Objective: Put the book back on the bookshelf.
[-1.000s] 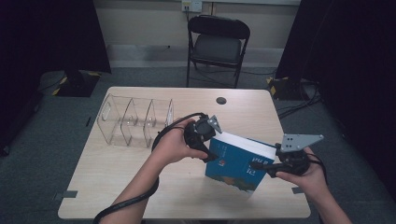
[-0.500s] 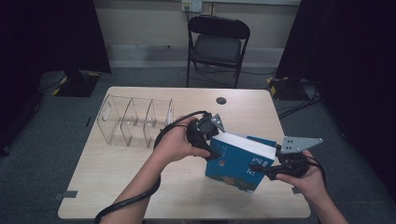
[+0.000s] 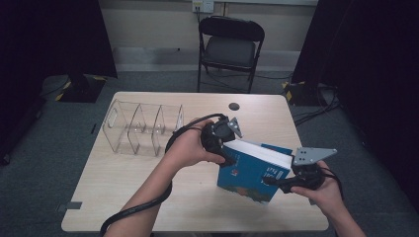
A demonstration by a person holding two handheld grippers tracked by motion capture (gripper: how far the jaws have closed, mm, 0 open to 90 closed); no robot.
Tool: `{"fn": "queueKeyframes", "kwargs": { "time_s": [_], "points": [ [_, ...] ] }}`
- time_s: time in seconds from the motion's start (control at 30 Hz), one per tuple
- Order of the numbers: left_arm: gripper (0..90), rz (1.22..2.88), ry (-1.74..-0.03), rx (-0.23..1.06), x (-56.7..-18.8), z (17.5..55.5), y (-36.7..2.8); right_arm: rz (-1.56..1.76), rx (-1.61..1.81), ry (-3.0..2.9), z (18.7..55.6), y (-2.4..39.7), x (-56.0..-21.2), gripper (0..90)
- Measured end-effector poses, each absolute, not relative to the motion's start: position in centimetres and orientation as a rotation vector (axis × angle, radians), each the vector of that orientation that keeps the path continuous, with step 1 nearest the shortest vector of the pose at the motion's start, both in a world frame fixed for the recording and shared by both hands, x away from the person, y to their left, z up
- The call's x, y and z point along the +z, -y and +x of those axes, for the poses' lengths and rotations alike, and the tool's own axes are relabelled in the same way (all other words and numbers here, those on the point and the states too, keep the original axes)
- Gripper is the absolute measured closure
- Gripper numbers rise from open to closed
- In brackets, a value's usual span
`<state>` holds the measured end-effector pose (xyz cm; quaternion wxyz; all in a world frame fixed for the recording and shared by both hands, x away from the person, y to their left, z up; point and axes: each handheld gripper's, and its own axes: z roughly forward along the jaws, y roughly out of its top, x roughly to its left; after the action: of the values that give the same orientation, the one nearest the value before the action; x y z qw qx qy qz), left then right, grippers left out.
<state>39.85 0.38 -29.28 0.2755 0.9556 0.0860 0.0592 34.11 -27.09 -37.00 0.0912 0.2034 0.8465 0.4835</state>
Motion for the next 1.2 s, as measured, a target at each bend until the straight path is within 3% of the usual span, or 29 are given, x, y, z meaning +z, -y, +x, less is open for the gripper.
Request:
{"fn": "queueKeyframes", "kwargs": {
  "time_s": [0.57, 0.93, 1.2],
  "points": [
    [39.0, 2.613, -0.165, 0.134, -29.0, 39.9, 0.9, 0.617, 1.431, -2.539, 34.1, 27.4, -37.9, 37.3],
    [56.2, 2.639, -0.178, 0.037, -28.3, 39.0, 0.2, 0.642, 1.429, -2.512, 34.4, 27.5, -38.8, 34.7],
    [59.8, 2.657, -0.215, 0.009, -28.2, 37.7, -0.2, 0.624, 1.448, -2.504, 34.4, 27.3, -39.0, 32.3]
  ]
}}
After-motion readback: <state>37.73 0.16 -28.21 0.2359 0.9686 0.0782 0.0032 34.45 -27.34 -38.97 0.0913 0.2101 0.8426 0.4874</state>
